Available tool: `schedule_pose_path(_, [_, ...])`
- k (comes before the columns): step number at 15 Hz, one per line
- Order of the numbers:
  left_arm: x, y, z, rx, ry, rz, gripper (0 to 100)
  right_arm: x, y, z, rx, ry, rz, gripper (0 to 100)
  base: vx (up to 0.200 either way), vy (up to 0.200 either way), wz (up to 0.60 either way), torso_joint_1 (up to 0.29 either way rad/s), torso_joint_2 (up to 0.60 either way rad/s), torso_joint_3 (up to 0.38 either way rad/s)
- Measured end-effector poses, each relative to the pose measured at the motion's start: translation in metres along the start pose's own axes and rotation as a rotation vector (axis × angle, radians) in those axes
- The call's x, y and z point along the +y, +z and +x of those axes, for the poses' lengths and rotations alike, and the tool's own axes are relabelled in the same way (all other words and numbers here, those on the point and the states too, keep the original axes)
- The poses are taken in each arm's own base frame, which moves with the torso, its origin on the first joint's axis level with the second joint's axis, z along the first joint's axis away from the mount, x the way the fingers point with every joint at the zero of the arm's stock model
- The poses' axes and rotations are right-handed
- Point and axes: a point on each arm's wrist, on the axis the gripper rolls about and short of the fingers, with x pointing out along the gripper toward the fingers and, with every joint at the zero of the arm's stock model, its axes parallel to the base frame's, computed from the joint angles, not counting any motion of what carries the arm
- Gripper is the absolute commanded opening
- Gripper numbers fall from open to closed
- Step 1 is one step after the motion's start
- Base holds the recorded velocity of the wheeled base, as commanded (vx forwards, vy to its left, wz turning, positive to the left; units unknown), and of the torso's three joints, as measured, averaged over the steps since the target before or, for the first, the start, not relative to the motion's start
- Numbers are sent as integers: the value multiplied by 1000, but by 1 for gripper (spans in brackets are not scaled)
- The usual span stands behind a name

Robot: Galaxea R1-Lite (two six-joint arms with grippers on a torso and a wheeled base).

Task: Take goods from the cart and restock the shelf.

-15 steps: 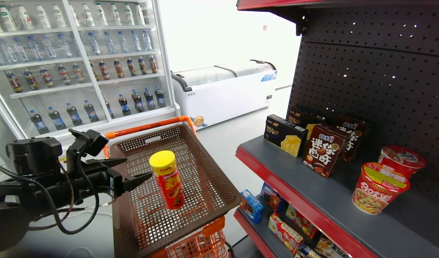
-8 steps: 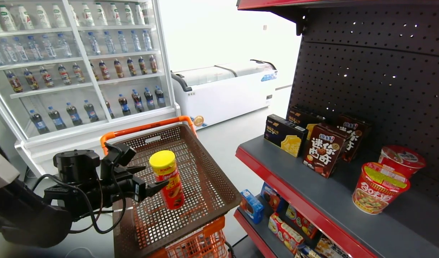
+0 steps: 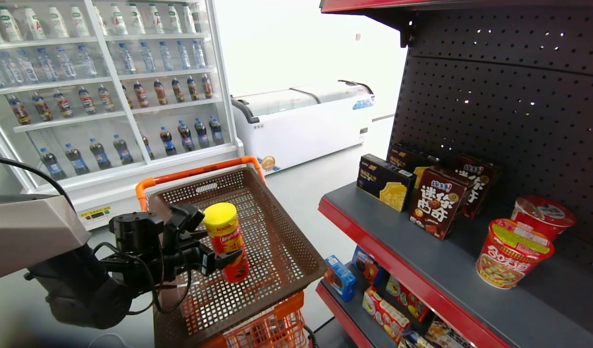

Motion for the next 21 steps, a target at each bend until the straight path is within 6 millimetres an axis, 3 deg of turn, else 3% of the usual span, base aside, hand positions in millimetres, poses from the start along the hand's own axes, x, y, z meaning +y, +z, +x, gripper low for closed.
schedule_pose_path(6, [6, -11, 27, 9, -16, 71, 100, 0, 0, 0, 0, 0, 0, 100, 0, 0, 0, 0, 0, 0])
schedule_pose_path(11, [6, -11, 37, 3, -22, 77, 100, 0, 0, 0, 0, 0, 0, 100, 0, 0, 0, 0, 0, 0])
schedule_pose_path(21, [-1, -20, 25, 86, 133, 70, 100, 0, 0, 0, 0, 0, 0, 100, 0, 0, 0, 0, 0, 0])
